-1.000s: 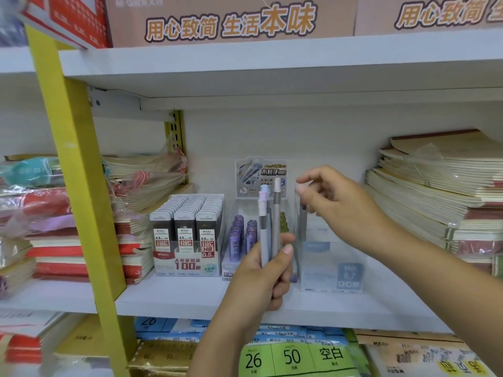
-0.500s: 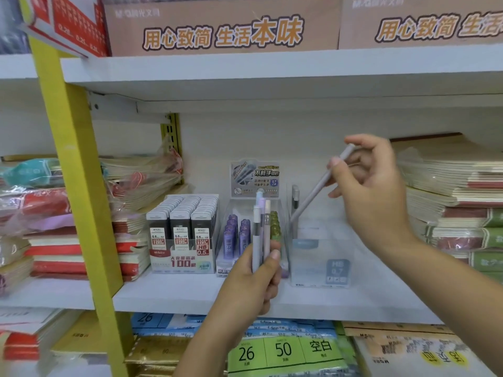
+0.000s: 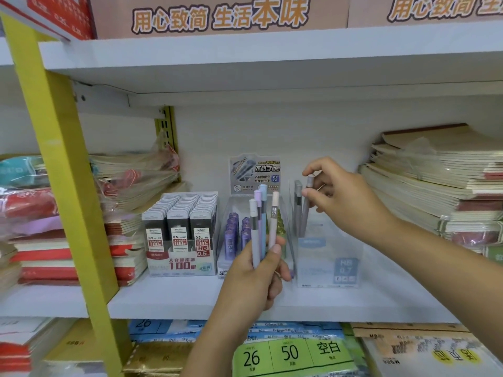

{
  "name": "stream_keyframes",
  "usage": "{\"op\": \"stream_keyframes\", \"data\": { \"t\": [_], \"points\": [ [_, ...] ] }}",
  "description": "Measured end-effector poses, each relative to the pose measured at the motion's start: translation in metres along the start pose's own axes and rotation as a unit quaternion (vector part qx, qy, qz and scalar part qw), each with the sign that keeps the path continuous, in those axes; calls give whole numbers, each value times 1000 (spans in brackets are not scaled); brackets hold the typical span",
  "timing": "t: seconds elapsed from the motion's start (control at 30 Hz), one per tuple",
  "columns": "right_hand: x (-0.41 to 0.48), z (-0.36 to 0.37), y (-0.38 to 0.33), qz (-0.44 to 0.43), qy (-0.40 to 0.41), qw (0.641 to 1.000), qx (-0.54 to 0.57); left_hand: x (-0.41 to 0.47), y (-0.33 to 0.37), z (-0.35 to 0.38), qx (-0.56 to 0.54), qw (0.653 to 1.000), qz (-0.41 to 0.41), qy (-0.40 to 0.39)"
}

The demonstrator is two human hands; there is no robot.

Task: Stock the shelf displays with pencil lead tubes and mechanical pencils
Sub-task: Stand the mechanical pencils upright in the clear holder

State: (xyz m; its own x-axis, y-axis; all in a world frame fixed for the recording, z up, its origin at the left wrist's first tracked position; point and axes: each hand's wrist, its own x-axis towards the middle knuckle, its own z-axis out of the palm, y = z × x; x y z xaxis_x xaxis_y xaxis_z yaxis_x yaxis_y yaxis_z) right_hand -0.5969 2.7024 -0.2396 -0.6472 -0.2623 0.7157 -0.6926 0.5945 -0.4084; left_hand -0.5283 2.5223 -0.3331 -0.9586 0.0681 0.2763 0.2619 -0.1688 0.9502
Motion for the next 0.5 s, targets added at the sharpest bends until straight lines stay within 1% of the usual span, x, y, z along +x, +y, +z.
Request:
{"op": "stream_keyframes", "data": {
  "t": [0.27,0.4,0.5],
  "points": [
    [-4,3,1,3,26,1000,7,3,-1,-1,-14,1000,0,3],
    [-5,5,6,25,-9,1000,9,3,-2,-1,-13,1000,1,4],
    [-6,6,9,44,-47,998,-12,3,-1,-1,-7,1000,1,3]
  ]
}}
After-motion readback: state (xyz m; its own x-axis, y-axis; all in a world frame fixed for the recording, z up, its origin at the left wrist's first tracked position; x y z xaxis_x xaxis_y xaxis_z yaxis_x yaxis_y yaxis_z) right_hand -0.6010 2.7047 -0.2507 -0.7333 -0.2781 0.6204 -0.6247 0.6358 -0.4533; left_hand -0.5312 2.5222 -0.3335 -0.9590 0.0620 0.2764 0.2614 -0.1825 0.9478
